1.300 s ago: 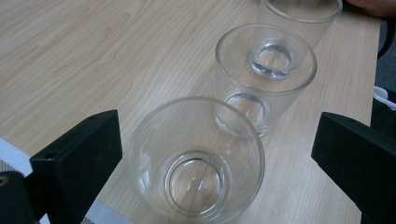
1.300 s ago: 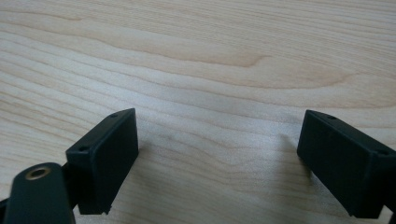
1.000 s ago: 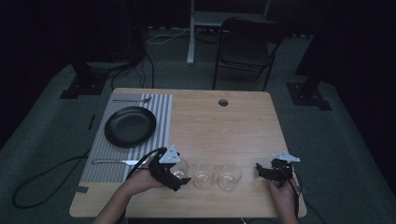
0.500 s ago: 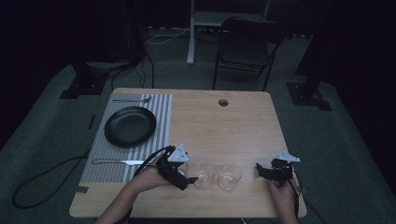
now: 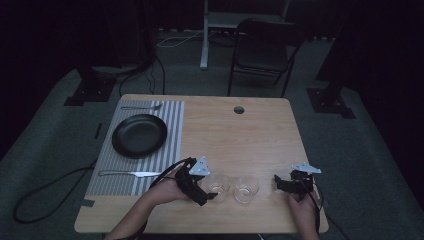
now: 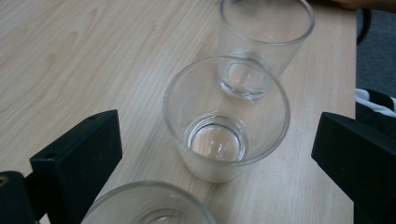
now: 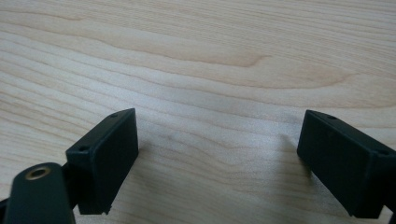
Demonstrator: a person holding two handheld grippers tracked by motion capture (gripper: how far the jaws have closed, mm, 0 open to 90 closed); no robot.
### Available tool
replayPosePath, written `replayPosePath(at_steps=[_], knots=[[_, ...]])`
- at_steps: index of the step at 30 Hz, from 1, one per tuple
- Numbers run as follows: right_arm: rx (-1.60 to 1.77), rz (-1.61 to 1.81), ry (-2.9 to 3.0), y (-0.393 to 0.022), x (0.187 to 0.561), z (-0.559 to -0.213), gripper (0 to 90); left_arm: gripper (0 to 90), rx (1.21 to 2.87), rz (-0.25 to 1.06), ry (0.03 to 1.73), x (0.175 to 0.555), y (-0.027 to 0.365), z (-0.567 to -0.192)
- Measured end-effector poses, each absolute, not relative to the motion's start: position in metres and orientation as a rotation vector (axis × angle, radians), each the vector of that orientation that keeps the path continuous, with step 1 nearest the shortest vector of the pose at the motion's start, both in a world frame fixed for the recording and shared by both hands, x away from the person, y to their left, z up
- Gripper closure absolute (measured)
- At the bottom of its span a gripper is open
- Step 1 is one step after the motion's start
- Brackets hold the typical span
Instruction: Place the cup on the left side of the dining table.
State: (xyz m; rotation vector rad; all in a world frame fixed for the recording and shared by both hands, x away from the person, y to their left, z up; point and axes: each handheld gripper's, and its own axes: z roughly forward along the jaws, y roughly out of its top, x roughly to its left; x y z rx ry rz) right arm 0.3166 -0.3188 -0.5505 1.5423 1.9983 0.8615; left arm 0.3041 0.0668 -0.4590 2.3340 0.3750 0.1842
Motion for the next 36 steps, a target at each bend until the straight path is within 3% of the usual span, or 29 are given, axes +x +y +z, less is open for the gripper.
replayPosePath(at_steps=[36], knots=[[1.543,0.862,1.998,-0.319,0.317,-0.55,12.0,2.2,2.53,0.168,0.369,0.314,0.028,-0.466]])
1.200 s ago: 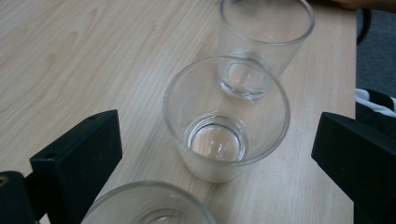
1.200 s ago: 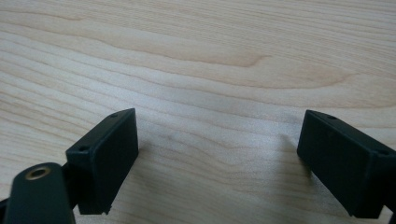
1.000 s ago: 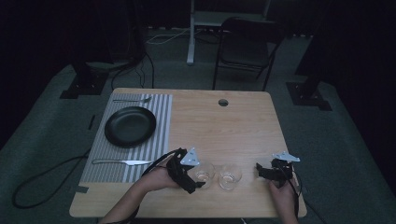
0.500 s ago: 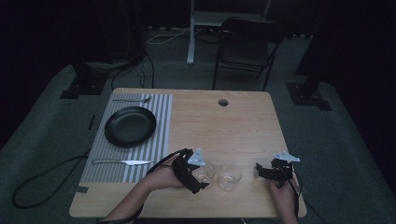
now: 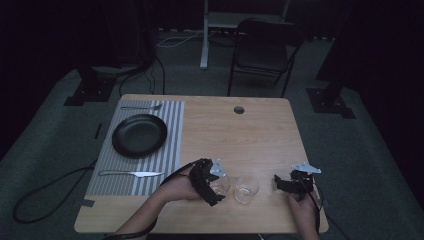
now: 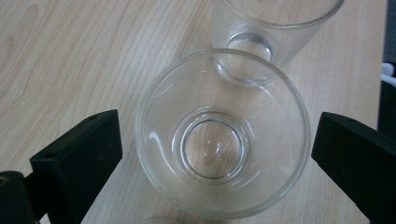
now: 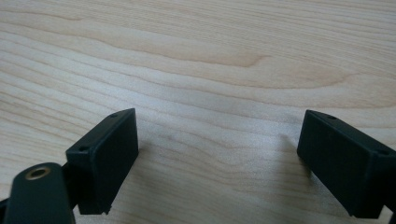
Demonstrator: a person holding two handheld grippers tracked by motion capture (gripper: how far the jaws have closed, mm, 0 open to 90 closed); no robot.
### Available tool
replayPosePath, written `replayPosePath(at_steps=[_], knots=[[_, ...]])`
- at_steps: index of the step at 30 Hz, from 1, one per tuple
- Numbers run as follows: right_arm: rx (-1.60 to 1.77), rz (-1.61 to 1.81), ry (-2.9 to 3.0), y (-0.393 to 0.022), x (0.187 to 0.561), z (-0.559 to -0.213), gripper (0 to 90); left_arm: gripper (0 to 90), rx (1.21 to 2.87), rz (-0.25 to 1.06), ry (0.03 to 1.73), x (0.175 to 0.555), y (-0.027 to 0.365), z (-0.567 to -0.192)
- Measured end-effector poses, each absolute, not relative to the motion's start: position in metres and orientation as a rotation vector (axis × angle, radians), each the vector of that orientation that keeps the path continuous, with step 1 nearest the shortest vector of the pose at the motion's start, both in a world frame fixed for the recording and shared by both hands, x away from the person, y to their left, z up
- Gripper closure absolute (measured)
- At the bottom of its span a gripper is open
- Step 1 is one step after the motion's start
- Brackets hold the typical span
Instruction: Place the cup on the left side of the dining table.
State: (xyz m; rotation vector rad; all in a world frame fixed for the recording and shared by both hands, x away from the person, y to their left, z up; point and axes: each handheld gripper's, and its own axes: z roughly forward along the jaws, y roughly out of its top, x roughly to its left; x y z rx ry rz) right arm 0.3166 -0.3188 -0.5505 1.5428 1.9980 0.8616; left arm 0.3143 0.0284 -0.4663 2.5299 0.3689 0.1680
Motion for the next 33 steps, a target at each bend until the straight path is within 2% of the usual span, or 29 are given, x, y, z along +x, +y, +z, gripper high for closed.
replayPosePath(at_steps=[7,8,13,14,15,22,33], knots=[[1.543,0.861,1.998,-0.319,0.317,-0.55,12.0,2.3,2.561,0.158,0.367,0.317,0.025,-0.466],[1.542,0.862,1.998,-0.319,0.317,-0.55,12.0,6.6,2.563,0.16,0.361,0.317,0.025,-0.466],[1.543,0.862,1.998,-0.319,0.317,-0.55,12.0,8.6,2.583,0.165,0.365,0.317,0.021,-0.466],[1.543,0.862,1.998,-0.319,0.317,-0.55,12.0,14.0,2.579,0.161,0.361,0.316,0.021,-0.467],[1.542,0.862,1.998,-0.319,0.317,-0.55,12.0,14.9,2.585,0.162,0.354,0.316,0.02,-0.467],[1.543,0.862,1.998,-0.319,0.317,-0.55,12.0,17.5,2.622,0.182,0.35,0.315,0.016,-0.47],[1.543,0.862,1.998,-0.319,0.317,-0.55,12.0,18.2,2.621,0.192,0.446,0.321,0.015,-0.469]])
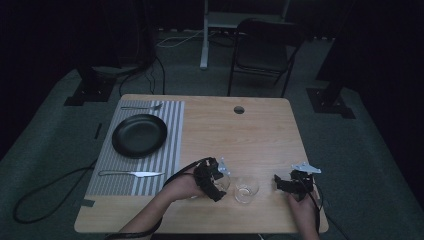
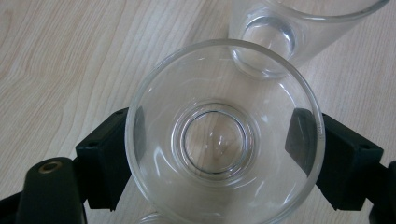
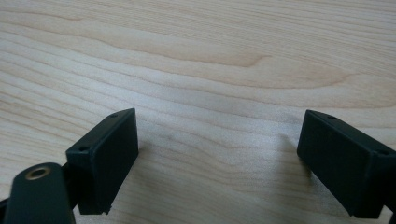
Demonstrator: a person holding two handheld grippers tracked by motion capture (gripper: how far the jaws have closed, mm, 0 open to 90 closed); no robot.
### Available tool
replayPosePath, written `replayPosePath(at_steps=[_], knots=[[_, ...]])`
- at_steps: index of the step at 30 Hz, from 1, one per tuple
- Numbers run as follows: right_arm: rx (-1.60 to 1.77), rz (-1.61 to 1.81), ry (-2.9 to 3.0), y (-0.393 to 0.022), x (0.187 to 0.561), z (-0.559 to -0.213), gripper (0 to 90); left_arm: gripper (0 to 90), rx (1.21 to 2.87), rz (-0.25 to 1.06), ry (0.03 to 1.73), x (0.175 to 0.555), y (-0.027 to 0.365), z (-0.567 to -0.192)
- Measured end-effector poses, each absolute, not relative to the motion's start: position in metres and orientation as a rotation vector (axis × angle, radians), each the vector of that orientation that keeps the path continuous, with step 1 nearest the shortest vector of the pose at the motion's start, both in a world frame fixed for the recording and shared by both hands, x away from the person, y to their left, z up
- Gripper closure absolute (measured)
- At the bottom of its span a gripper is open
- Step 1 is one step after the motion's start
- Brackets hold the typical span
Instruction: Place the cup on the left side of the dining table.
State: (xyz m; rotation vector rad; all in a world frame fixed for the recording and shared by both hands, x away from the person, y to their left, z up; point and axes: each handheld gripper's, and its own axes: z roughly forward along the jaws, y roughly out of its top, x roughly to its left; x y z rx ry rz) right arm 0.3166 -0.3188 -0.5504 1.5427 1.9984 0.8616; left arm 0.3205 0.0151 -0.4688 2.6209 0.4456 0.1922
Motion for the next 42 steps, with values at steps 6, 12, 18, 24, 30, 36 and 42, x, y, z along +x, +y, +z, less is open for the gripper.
replayPosePath(at_steps=[6,12,18,24,30,36,42], knots=[[1.543,0.861,1.999,-0.319,0.317,-0.55,12.0,18.2,2.59,0.2,0.469,0.322,0.018,-0.465],[1.543,0.862,1.998,-0.319,0.317,-0.55,12.0,18.3,2.59,0.225,0.494,0.325,0.019,-0.464],[1.543,0.862,1.998,-0.319,0.317,-0.55,12.1,18.3,2.581,0.248,0.515,0.326,0.019,-0.462],[1.543,0.862,1.998,-0.319,0.317,-0.55,12.0,18.3,2.578,0.251,0.522,0.33,0.018,-0.458],[1.543,0.862,1.998,-0.319,0.317,-0.55,12.1,18.3,2.565,0.262,0.548,0.334,0.018,-0.455],[1.543,0.862,1.998,-0.319,0.317,-0.55,12.1,18.3,2.55,0.281,0.567,0.338,0.021,-0.451],[1.543,0.862,1.998,-0.319,0.317,-0.55,12.1,18.3,2.536,0.295,0.6,0.345,0.026,-0.447]])
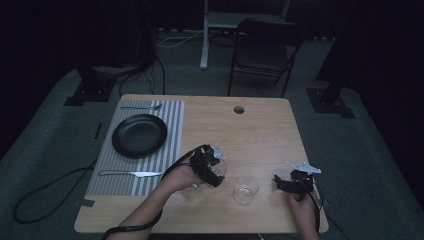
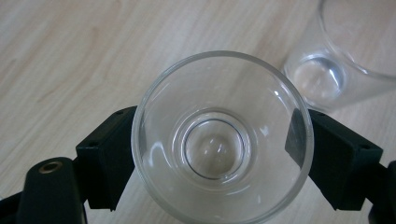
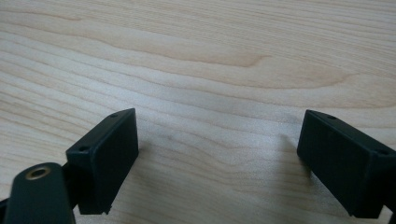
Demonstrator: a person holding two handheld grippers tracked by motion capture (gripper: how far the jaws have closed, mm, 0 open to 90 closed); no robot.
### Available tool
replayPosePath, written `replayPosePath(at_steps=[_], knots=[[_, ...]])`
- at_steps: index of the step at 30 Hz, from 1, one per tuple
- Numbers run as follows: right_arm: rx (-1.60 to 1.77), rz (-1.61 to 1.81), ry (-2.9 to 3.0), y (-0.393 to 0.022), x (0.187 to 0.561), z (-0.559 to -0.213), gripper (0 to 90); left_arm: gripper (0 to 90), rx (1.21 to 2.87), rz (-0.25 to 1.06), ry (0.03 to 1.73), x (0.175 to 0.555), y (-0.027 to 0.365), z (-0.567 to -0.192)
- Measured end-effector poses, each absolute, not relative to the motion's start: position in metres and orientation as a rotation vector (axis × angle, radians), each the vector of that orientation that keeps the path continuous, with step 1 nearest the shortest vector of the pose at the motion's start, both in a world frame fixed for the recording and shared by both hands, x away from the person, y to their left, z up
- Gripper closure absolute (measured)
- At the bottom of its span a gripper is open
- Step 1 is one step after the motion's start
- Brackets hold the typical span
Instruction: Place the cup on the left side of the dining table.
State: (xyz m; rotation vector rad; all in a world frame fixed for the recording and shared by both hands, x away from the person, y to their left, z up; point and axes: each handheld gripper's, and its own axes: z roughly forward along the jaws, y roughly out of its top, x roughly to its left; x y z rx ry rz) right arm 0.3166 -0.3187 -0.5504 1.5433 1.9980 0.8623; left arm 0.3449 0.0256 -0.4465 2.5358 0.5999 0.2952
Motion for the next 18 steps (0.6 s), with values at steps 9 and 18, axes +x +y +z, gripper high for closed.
replayPosePath(at_steps=[9,18], knots=[[1.54,0.862,1.998,-0.319,0.317,-0.55,12.1,18.3,2.487,0.298,0.681,0.357,0.035,-0.438],[1.539,0.862,1.999,-0.319,0.317,-0.551,12.1,18.3,2.463,0.343,0.745,0.366,0.049,-0.432]])
